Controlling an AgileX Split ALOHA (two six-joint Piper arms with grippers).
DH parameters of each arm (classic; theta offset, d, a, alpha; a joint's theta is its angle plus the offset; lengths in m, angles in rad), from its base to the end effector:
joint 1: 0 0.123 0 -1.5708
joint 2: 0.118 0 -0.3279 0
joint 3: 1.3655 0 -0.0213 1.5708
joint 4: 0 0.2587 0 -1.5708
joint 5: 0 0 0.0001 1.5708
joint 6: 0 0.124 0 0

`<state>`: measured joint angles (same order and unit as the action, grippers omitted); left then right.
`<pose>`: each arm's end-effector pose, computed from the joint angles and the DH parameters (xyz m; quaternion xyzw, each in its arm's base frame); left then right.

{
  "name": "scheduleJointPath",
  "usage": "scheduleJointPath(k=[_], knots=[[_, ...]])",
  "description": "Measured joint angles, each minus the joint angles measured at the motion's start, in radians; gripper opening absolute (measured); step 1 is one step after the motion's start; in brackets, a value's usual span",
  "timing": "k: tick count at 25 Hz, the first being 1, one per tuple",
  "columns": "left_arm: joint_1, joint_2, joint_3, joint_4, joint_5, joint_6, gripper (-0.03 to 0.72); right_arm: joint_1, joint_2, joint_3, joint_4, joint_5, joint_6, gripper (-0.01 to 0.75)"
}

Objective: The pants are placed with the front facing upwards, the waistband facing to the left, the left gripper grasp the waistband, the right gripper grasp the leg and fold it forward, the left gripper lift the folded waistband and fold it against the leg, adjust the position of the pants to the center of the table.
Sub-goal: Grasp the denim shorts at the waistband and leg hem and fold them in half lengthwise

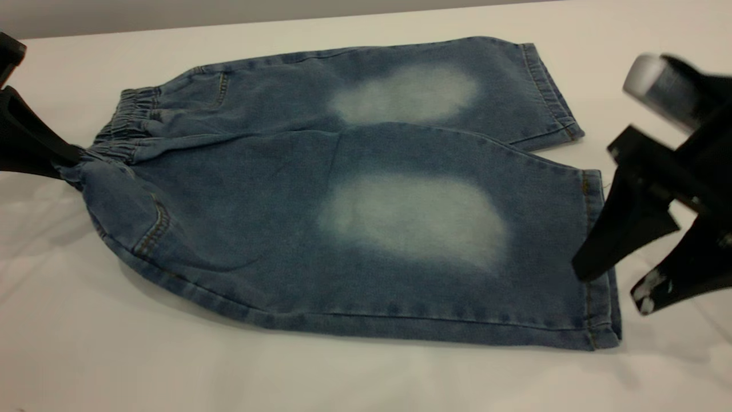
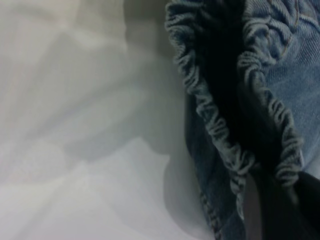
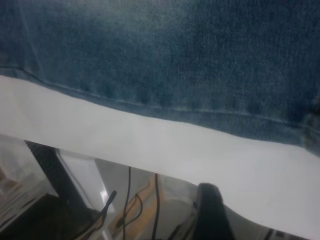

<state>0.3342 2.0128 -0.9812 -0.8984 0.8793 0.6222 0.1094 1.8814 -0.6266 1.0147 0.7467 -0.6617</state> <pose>0.3468 0.0413 0.1048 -0.1854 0.9298 -0.3159 0.0358 0.2428 0.0987 0.0905 -0.0539 -0.9513 -0.2949 0.0716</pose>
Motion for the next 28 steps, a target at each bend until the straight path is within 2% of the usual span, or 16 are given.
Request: scheduleJointPath(k=[5,17,22,28], knots=[[0.000,0.000,0.000,0.001,0.002,0.001,0.099,0.000,0.084,0.000,0.009,-0.058,-0.004,0.408],[0.000,0.000,0.000,0.000,0.002,0.001,0.099,0.000,0.178,0.000,0.042,-0.102,-0.033,0.408],[0.000,0.000,0.000,-0.003,0.001,0.001,0.099,0.000,0.215,-0.010,0.093,-0.054,-0.095,0.407],[0.000,0.000,0.000,-0.003,0.001,0.001,0.099,0.000,0.228,-0.010,0.235,-0.046,-0.234,0.407]])
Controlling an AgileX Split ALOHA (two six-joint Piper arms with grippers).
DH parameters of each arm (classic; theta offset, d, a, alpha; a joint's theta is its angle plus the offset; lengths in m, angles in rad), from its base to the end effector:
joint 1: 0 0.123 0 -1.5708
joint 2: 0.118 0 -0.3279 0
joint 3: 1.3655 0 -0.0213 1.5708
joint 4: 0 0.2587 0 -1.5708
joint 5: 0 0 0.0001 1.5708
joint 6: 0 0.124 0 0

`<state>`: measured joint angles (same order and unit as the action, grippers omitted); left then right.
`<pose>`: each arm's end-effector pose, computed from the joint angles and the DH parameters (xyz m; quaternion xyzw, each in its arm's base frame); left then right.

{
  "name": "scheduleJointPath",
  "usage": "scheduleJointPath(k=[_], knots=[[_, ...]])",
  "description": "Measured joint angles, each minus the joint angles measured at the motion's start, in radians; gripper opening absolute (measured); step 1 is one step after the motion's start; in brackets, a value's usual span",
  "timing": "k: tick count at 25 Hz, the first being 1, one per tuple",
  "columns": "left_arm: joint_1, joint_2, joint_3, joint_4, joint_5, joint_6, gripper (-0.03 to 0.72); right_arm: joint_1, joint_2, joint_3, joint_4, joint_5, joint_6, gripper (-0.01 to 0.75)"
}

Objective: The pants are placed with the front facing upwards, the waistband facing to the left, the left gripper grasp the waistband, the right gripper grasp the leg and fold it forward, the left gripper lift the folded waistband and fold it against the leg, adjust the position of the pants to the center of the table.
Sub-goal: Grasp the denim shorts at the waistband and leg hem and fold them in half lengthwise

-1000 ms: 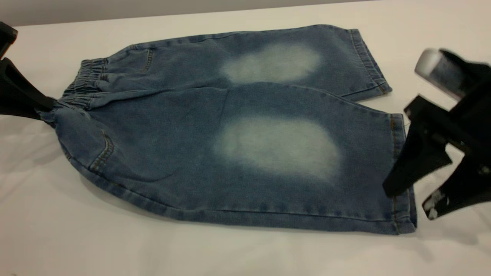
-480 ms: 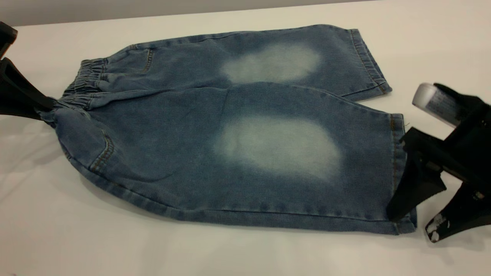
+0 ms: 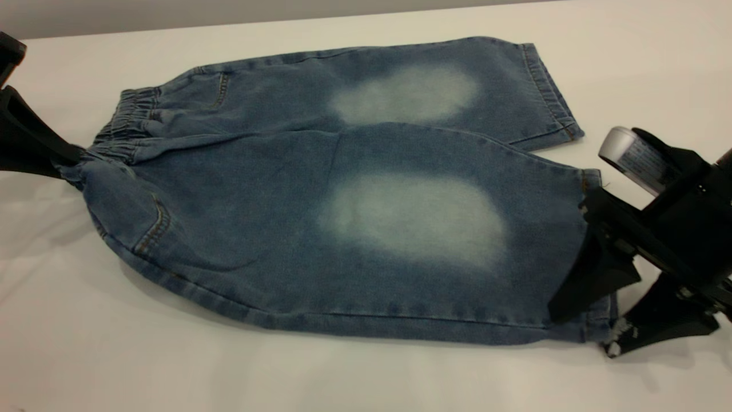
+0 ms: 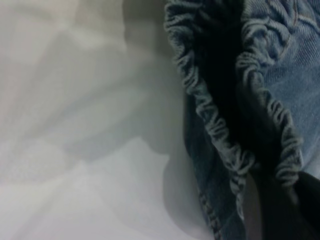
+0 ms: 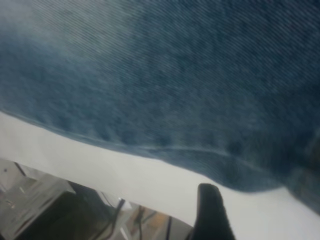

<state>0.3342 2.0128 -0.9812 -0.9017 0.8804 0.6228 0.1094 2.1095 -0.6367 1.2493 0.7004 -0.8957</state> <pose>0.3470 0.0411 0.1050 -0.1861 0.9293 -0.3171 0.0361 0.2515 0.1040 0.0346 -0.0852 -0.9419 -0.3106 0.0948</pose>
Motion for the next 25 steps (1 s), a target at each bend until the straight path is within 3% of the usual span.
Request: scheduleJointPath(k=[8,11,16,25], knots=[[0.000,0.000,0.000,0.000,0.003,0.000,0.099,0.000,0.009,0.000,0.098,-0.010,-0.086,0.368],[0.000,0.000,0.000,0.000,0.005,0.000,0.099,0.000,0.009,0.000,0.124,-0.027,-0.112,0.273],[0.000,0.000,0.000,0.004,0.026,0.000,0.099,0.000,0.007,0.000,0.123,-0.028,-0.136,0.051],[0.000,-0.021,0.001,0.016,0.088,-0.020,0.099,-0.043,-0.064,0.011,0.017,0.034,-0.072,0.033]])
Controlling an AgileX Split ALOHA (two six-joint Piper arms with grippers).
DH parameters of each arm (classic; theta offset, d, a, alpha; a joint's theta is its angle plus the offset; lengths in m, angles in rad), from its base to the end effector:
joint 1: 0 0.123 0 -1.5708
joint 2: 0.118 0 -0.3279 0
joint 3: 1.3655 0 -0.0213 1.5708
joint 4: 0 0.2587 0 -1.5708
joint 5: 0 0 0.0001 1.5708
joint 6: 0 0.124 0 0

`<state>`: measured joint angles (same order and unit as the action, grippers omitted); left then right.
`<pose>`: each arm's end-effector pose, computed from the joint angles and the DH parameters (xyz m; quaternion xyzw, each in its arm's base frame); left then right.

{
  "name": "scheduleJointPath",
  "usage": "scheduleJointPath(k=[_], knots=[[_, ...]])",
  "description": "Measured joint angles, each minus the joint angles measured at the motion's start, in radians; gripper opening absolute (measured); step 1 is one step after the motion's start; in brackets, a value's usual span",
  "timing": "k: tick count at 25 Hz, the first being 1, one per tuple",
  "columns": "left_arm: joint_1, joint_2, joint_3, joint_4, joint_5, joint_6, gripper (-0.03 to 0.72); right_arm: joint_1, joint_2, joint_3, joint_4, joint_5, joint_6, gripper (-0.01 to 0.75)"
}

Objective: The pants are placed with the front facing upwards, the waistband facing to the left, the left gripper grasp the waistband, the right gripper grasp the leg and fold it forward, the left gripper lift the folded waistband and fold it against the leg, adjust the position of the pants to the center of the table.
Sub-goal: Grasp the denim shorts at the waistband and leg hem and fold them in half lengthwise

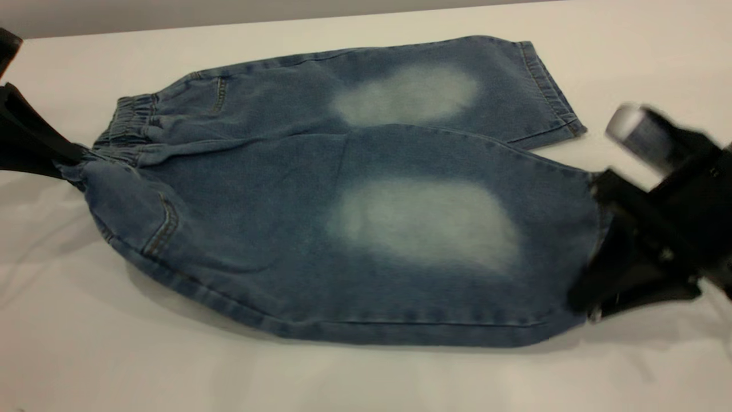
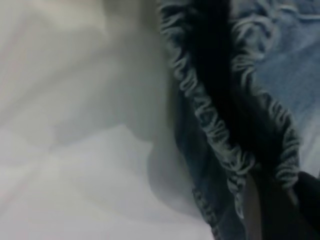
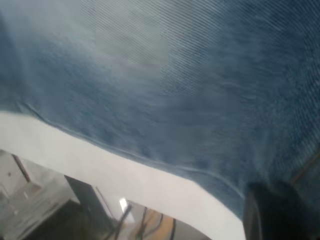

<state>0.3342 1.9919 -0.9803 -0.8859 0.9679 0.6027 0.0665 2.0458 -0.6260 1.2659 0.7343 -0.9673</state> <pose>0.3395 0.0341 0.1157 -0.1744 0.9235 -0.3415 0.0108 0.2566 0.0966 0.0533 -0.0684 -0.9379 -0.3350 0.0578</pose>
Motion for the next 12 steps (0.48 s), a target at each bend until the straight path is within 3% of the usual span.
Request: scheduleJointPath(k=[5,12], knots=[[0.000,-0.061,0.001,-0.003,-0.007,-0.004,0.099,-0.050,-0.134,0.000,-0.001,0.055,0.025,0.033],[-0.030,-0.181,0.001,0.004,0.022,-0.011,0.099,-0.050,-0.284,0.000,-0.032,0.102,0.088,0.033]])
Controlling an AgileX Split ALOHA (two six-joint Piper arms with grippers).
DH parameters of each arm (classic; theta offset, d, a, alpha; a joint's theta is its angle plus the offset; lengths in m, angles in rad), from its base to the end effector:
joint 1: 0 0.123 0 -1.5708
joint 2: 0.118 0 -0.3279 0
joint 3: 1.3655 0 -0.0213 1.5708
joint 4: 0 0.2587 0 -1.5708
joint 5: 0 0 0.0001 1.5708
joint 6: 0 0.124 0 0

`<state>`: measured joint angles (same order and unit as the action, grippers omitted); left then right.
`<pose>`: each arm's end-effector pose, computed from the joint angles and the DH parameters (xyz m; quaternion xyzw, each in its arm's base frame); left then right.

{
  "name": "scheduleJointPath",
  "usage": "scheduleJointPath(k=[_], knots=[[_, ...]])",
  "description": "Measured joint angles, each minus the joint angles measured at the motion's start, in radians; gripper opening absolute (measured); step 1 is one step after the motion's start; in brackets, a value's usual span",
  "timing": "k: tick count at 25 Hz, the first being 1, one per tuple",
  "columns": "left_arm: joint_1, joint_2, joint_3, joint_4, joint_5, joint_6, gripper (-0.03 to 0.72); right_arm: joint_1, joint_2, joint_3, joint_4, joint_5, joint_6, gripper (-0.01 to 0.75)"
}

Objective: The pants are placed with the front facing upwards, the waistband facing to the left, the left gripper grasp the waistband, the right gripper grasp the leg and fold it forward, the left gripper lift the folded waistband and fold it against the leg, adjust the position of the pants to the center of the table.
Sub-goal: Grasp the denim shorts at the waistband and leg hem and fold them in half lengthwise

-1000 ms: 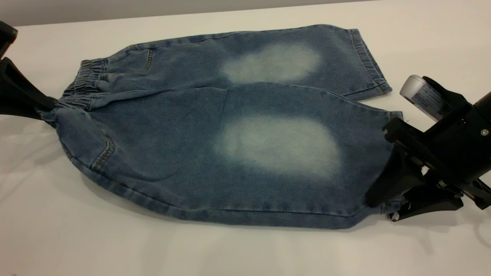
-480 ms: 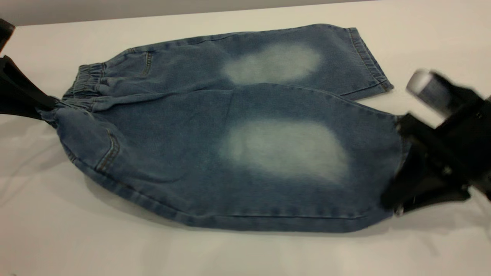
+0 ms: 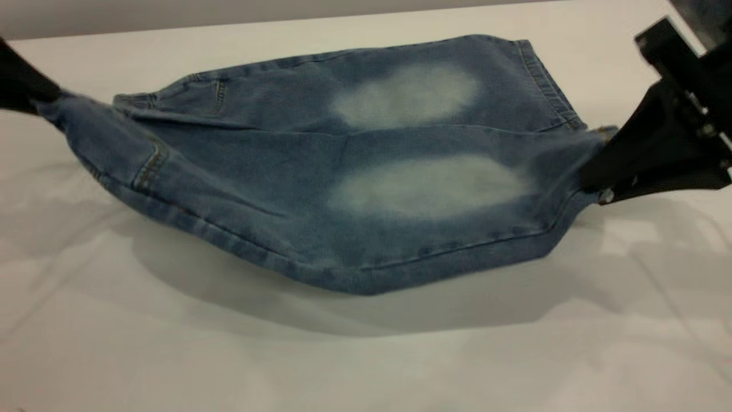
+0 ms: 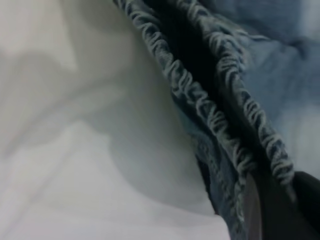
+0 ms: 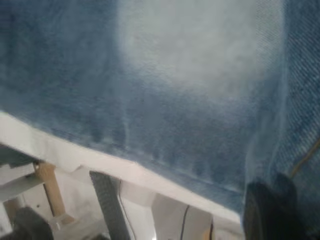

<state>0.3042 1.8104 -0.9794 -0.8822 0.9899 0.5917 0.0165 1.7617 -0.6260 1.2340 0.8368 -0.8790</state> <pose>0.3341 0.0209 0.1762 -0.1307 0.9296 -0.3353 0.0795 0.2608 0.0913 0.1347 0.0569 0.9210 0.3837 0.0360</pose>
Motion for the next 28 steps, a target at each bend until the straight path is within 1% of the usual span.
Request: scheduleJointPath(k=[5,12,14,16,20,28], knots=[[-0.060,-0.087,0.002,0.072,0.012,-0.069,0.098,-0.005,-0.085,0.000,-0.097,-0.022,0.084,0.033],[-0.062,-0.199,0.073,0.089,0.032,-0.098,0.098,-0.006,-0.187,0.000,-0.243,0.001,0.223,0.033],[-0.062,-0.230,0.107,0.094,0.021,-0.100,0.098,-0.006,-0.208,0.000,-0.274,0.017,0.248,0.033],[-0.062,-0.257,0.133,0.094,-0.006,-0.107,0.098,-0.006,-0.221,-0.008,-0.281,0.003,0.262,0.033],[-0.057,-0.282,0.142,0.083,-0.039,-0.127,0.098,-0.006,-0.210,-0.068,-0.269,-0.023,0.281,0.033],[-0.057,-0.278,0.142,0.087,-0.140,-0.170,0.098,-0.006,-0.108,-0.256,-0.264,-0.072,0.325,0.033]])
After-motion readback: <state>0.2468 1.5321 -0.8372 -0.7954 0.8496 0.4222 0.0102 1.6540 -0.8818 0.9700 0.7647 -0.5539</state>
